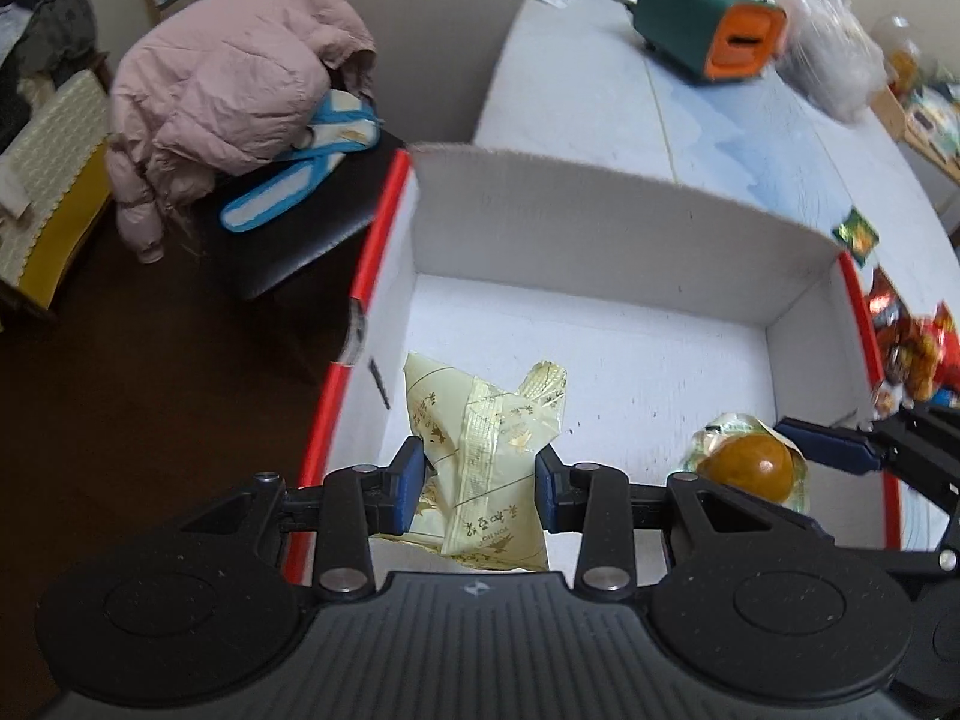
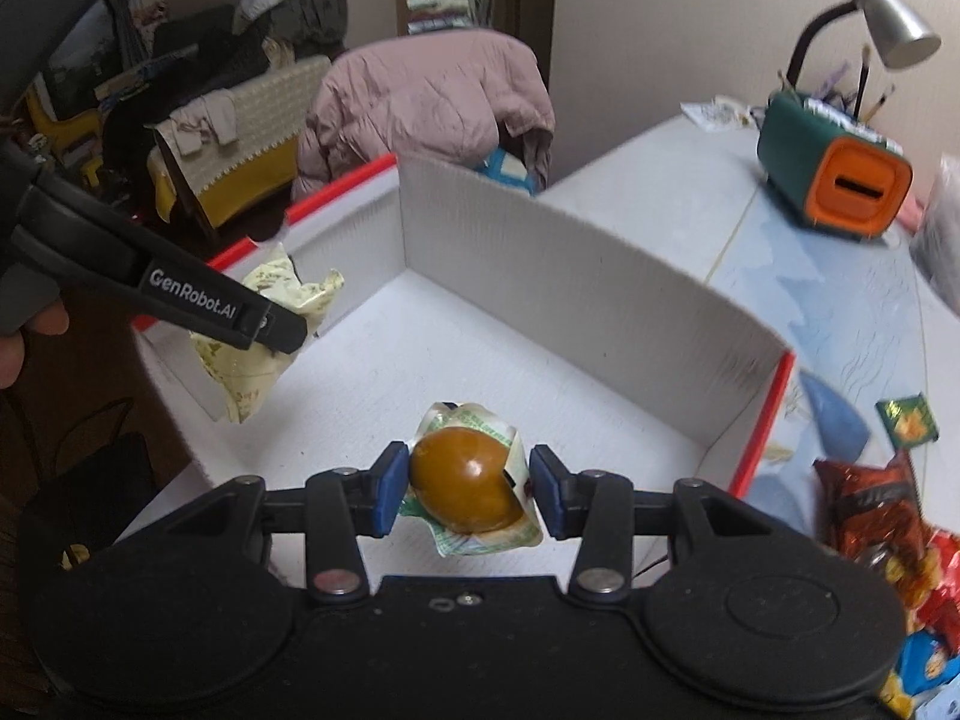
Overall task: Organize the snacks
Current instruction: 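Drop the yellow bag into the white box with the left tool while the right drops the egg, then withdraw both open tools from the box back toward the snack pile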
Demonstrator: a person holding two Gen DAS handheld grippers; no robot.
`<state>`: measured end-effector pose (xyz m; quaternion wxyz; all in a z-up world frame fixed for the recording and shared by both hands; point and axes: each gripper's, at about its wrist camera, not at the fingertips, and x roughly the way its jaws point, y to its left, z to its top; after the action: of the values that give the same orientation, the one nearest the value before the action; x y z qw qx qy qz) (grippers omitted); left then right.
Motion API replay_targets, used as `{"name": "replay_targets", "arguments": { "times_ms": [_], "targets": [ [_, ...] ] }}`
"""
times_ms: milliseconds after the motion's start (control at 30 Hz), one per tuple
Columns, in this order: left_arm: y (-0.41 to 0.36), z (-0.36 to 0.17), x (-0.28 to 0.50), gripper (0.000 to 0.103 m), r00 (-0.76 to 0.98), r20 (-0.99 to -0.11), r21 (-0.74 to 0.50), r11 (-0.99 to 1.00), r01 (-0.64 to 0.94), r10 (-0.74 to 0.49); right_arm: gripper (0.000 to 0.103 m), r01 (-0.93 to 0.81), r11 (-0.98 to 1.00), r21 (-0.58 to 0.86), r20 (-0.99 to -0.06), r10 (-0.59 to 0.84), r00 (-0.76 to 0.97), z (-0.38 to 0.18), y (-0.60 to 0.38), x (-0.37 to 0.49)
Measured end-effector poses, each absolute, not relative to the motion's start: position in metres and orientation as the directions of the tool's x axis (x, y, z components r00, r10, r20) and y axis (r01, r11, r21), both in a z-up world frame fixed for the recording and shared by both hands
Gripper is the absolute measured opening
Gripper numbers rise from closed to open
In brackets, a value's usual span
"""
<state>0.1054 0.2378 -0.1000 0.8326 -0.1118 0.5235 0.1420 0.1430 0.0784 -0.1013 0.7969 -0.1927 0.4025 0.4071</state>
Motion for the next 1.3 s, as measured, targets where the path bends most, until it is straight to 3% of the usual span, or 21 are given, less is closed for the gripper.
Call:
{"name": "replay_targets", "arguments": {
  "times_ms": [367, 700, 733, 767, 900, 1300],
  "targets": [
    [0.223, -0.129, 0.116, 0.036, 0.349, -0.927, 0.038, 0.962, -0.272, 0.135, 0.044, -0.795, 0.607, 0.002, -0.846, 0.425, 0.322, -0.125, 0.085, 0.141],
    [0.220, -0.131, 0.111, 0.037, 0.357, -0.925, 0.031, 0.965, -0.262, 0.126, 0.048, -0.786, 0.618, -0.002, -0.844, 0.420, 0.332, -0.121, 0.085, 0.141],
    [0.220, -0.131, 0.111, 0.040, 0.361, -0.924, 0.027, 0.965, -0.262, 0.124, 0.048, -0.784, 0.621, 0.002, -0.843, 0.423, 0.333, -0.120, 0.083, 0.141],
    [0.220, -0.130, 0.109, 0.046, 0.366, -0.923, 0.020, 0.965, -0.263, 0.119, 0.050, -0.782, 0.623, 0.007, -0.841, 0.426, 0.332, -0.119, 0.082, 0.141],
    [0.219, -0.124, 0.103, 0.049, 0.388, -0.914, 0.010, 0.963, -0.268, 0.118, 0.063, -0.782, 0.623, 0.019, -0.827, 0.449, 0.338, -0.112, 0.075, 0.135],
    [0.199, -0.080, 0.075, 0.054, 0.519, -0.849, -0.035, 0.971, -0.236, 0.096, 0.076, -0.776, 0.628, 0.055, -0.766, 0.525, 0.372, -0.076, 0.050, 0.118]
  ]
}}
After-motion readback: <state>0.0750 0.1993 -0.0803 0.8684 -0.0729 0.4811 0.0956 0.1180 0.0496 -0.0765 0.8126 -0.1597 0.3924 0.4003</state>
